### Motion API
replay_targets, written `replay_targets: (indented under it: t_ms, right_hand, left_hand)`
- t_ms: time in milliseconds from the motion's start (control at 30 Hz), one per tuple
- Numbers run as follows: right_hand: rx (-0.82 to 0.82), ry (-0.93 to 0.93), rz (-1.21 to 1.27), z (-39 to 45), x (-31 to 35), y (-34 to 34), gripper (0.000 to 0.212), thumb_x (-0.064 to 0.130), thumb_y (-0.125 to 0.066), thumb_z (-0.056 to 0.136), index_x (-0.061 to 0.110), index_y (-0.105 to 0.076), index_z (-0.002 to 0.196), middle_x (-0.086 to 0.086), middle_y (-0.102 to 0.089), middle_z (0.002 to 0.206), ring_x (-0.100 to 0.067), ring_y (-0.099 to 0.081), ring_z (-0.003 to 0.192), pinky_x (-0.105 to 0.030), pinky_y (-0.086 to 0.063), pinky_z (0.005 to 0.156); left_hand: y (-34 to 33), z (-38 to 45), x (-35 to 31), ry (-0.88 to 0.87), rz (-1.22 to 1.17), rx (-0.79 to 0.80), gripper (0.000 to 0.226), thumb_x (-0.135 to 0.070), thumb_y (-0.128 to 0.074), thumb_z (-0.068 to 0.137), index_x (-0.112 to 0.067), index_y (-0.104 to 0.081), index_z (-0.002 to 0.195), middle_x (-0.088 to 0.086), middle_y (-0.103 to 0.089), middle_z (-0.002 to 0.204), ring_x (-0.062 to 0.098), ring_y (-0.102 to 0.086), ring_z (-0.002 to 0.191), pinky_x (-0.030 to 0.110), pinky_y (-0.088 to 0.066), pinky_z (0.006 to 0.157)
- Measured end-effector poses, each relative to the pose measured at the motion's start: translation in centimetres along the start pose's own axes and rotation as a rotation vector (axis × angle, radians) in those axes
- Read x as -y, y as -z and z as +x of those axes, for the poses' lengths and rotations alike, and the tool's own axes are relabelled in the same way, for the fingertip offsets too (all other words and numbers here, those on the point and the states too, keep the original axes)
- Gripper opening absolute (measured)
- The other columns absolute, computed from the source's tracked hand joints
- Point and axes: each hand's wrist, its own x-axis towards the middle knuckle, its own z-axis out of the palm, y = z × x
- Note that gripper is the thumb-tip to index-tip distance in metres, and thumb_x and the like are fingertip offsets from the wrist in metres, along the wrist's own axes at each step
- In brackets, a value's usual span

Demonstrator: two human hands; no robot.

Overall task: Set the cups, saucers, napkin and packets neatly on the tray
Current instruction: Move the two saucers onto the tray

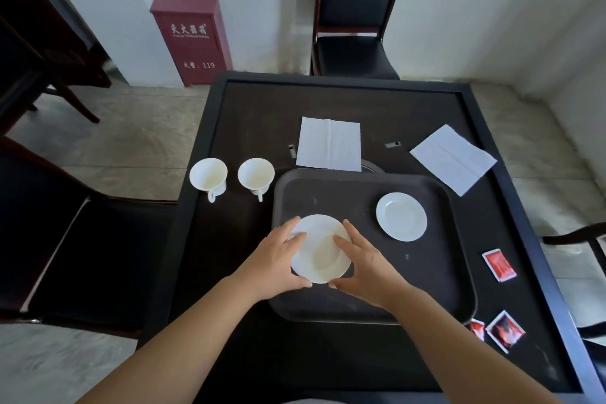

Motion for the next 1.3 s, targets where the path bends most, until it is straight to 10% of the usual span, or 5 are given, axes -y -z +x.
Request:
replay_targets:
  t_ms: [1300]
  right_hand:
    - [0.055,-0.071,-0.116,11.9,-8.3,-1.4,0.084,0.045,-0.076,0.078,0.025,-0.033,0.147,0.001,-0.008,0.163,-0.024,-0.01,0.141,-0.047,-0.02,0.115]
  left_hand:
    - [-4.0,12.7,4.5,0.064,0.182,0.101,0.087,-0.06,-0.07,0.076,-0.021,-0.031,0.143,0.004,-0.006,0.161,0.032,-0.028,0.135,0.048,-0.036,0.105]
